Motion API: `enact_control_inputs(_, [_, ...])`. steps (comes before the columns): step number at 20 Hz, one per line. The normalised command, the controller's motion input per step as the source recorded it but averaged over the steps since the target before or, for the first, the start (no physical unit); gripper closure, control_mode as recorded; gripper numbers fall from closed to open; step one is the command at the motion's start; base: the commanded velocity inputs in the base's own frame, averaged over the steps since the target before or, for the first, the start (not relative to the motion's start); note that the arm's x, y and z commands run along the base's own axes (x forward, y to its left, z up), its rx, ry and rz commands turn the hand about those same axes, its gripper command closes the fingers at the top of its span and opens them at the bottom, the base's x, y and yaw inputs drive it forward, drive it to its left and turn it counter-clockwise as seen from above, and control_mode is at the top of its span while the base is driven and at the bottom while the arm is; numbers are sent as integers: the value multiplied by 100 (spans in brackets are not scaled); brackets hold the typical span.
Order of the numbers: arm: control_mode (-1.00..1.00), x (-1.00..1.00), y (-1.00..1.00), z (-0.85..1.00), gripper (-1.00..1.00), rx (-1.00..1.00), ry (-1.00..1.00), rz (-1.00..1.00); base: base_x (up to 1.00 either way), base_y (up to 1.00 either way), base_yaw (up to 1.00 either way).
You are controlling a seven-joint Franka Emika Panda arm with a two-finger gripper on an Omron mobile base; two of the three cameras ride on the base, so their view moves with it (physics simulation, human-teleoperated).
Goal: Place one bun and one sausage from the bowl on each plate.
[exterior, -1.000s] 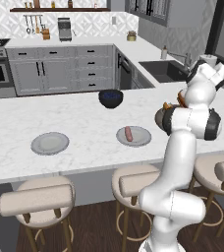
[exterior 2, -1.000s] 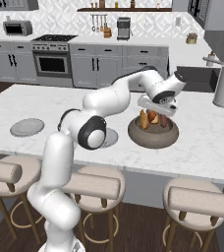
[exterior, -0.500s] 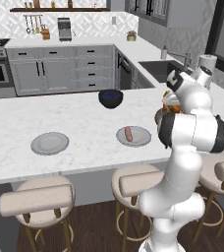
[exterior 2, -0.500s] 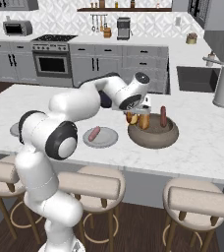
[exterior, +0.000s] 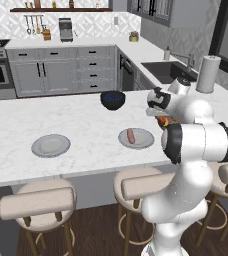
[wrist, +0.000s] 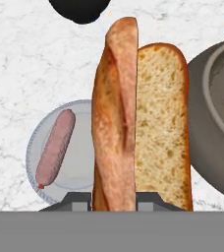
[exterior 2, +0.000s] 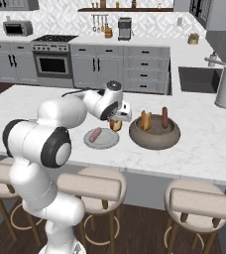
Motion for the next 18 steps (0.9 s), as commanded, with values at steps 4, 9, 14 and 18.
enact_control_inputs(4, [-100,9,1,-57,100,3,13,-13,0,0,0])
enact_control_inputs(9, [-100,6,31,-44,100,5,5,-5,0,0,0])
enact_control_inputs(14, [-100,5,36,-27,100,8,0,0,0,0,0])
enact_control_inputs(18, [-100,1,5,-35,100,5,0,0,0,0,0])
